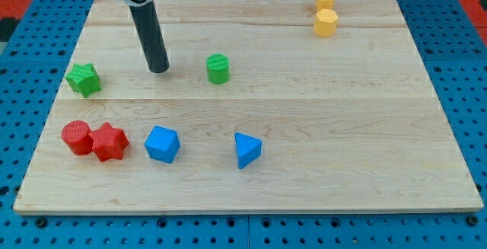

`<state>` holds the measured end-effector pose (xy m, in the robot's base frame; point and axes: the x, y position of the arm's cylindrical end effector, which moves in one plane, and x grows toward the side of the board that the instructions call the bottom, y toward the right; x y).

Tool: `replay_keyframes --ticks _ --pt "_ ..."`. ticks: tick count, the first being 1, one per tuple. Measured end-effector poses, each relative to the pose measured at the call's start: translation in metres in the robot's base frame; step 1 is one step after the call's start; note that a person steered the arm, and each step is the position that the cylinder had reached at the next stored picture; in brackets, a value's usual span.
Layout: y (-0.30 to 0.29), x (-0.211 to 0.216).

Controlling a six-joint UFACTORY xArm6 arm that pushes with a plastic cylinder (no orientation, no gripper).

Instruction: Place the green circle below the yellow hexagon

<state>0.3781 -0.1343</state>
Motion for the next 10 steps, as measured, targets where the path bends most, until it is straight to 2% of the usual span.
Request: replay_keyframes --ticks 1,3,4,6,7,8,10 --pt "0.031 0.005" --pt "0.169 0.009" --pt "0.206 0.006" --pt "0.238 0.022" --pt "0.261 -0.006" --pt "0.256 0.0" --pt "0.034 0.055"
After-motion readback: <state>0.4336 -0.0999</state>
